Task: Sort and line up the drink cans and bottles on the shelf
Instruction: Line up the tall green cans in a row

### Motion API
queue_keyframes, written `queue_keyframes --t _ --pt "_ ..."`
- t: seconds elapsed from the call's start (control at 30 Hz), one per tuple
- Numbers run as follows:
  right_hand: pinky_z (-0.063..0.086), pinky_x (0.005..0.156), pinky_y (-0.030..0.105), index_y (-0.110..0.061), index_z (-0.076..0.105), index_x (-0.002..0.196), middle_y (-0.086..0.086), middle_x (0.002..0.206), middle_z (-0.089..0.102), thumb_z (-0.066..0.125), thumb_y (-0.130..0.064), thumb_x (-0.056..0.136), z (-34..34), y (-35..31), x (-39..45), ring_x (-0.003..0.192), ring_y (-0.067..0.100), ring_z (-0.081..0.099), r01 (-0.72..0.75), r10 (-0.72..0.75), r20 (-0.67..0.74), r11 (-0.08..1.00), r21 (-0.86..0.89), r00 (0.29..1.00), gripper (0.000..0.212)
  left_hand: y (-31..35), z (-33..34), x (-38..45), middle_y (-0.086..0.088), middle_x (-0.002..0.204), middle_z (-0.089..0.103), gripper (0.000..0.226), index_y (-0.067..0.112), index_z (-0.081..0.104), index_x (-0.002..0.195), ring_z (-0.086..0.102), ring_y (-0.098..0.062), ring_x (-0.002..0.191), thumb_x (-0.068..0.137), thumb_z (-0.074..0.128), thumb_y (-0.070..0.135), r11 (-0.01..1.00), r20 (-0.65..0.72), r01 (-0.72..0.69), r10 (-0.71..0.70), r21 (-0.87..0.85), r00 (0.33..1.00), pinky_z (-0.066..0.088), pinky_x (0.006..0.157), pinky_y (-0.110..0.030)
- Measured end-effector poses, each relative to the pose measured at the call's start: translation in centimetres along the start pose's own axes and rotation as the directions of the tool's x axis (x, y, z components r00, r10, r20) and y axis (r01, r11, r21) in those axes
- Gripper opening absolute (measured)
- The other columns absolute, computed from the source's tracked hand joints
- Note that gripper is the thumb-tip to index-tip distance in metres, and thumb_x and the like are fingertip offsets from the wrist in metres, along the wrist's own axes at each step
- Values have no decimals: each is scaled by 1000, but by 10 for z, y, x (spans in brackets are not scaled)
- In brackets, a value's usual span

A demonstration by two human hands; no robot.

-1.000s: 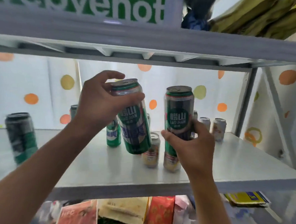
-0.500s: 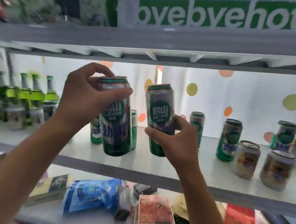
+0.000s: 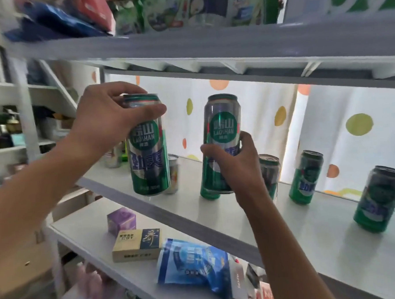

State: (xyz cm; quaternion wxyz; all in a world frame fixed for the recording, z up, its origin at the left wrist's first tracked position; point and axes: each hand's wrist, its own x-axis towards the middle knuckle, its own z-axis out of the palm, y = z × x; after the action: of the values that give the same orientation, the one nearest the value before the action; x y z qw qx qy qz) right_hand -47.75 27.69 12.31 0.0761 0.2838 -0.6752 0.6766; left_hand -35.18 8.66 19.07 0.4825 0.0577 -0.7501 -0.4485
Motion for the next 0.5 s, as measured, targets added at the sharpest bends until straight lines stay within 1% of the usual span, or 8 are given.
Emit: queue_keyframes --t 0.1,0.17,0.2,0.27,0.3,0.4,0.43,0.5 --pt "61 73 36 -28 58 114 -6 100 71 75 -66 64 22 -5 33 83 11 72 -112 112 65 994 -3 992 65 -21 -10 26 15 85 74 59 28 73 98 70 2 76 47 86 56 1000 -11 -13 13 24 1000 52 57 -12" --pt "61 76 43 -23 61 117 2 103 74 66 -76 65 34 -7 56 84 21 75 -237 234 130 971 12 964 74 -33 -12 42 19 83 73 55 30 73 94 69 3 75 48 85 57 998 -2 -38 38 54 999 52 56 -11" --pt "61 78 46 -19 63 117 6 102 75 64 -77 68 41 -7 68 83 26 75 -296 284 163 954 51 945 76 -40 -12 51 20 82 73 52 30 73 92 69 2 75 49 85 56 997 2 -54 54 61 999 51 56 -11" --pt "59 83 52 -12 66 112 13 96 76 65 -71 75 54 -4 90 82 34 75 -356 323 223 925 133 920 70 -55 -12 71 19 81 73 48 29 74 90 70 0 74 51 86 53 996 -6 -69 70 49 998 51 54 -11" --pt "59 83 53 -10 68 107 14 92 77 67 -67 78 60 -2 100 81 35 75 -368 326 238 917 155 915 64 -61 -12 82 16 81 74 48 28 74 91 71 -1 74 51 87 53 997 -18 -71 71 45 997 52 54 -12" --pt "62 71 46 -11 72 91 10 81 77 74 -58 79 78 10 127 69 29 75 -369 317 234 901 228 919 48 -78 -11 119 10 86 75 56 24 76 95 72 -3 77 50 87 55 993 -31 -101 103 60 994 54 61 -13" --pt "62 68 44 -11 72 89 9 78 77 75 -56 79 84 14 135 66 27 75 -368 317 223 896 249 922 45 -83 -9 131 10 85 75 54 24 76 93 71 -3 76 51 87 55 992 -22 -108 109 69 994 53 61 -13" --pt "62 66 44 -11 70 90 7 76 77 76 -51 80 94 19 151 65 25 75 -363 317 193 886 288 929 42 -90 -5 153 13 81 75 43 28 76 85 71 -4 74 54 86 54 989 1 -121 121 81 993 52 60 -13"
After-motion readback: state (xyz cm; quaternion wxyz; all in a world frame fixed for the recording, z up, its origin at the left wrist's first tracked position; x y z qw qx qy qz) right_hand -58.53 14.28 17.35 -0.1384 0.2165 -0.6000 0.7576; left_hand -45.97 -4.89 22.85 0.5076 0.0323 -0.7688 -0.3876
